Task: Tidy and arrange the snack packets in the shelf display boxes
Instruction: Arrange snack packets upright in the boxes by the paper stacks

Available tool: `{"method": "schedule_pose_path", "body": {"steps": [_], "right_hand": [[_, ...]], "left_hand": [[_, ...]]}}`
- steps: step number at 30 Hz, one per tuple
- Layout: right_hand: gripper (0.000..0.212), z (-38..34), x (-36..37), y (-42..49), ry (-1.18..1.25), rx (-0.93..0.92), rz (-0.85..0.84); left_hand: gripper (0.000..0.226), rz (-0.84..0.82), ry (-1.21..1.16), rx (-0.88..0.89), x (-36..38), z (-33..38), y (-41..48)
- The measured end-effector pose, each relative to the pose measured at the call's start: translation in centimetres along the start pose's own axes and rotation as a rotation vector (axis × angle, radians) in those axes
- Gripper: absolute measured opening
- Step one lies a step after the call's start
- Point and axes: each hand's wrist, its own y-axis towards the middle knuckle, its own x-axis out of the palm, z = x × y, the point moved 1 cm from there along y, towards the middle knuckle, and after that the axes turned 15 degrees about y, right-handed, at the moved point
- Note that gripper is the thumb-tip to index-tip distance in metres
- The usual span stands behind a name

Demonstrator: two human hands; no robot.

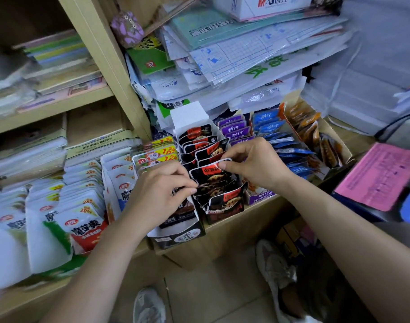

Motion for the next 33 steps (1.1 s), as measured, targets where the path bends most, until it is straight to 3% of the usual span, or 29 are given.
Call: {"method": "schedule_pose_path", "body": {"steps": [4, 11, 18, 21, 25, 28, 33], "right_hand": [[0.01, -0.2, -0.1, 0.3, 0.062, 0.093, -0.002], [0.011, -0.5, 0.4, 0.9, 0.258, 0.194, -0.074], [0.013, -1.0, 0.0, 0.1, 0.174, 0.139, -0.097], [0.019, -1.4, -0.8, -1.3, 0.093, 0.062, -0.07], [0.026, -1.3, -1.3, -3.0, -0.046, -0.01, 0.03], [0.039, -1.1, -1.1, -3.3, -0.043, 0.033, 0.08], [0.051, -1.3, 0.0, -1.9, -0.023, 0.092, 0.059]], "left_hand": [[0.003, 0.074, 0.08, -0.008, 0.1, 0.8, 0.5], [0.011, 0.023, -0.006, -0.098, 1.0, 3.1, 2.0], [0.014, -0.062, -0.101, -0.183, 1.3, 3.1, 1.8], [0.03, 0.021, -0.214, -0.176, 0.3, 2.8, -0.2], [0.039, 0.103, -0.052, -0.069, 0.8, 5.3, -1.9], [0.025, 0.17, 0.102, -0.06, 2.0, 6.2, -1.9], [0.013, 0.237, 0.12, -0.122, 2.8, 5.8, -1.8]]}}
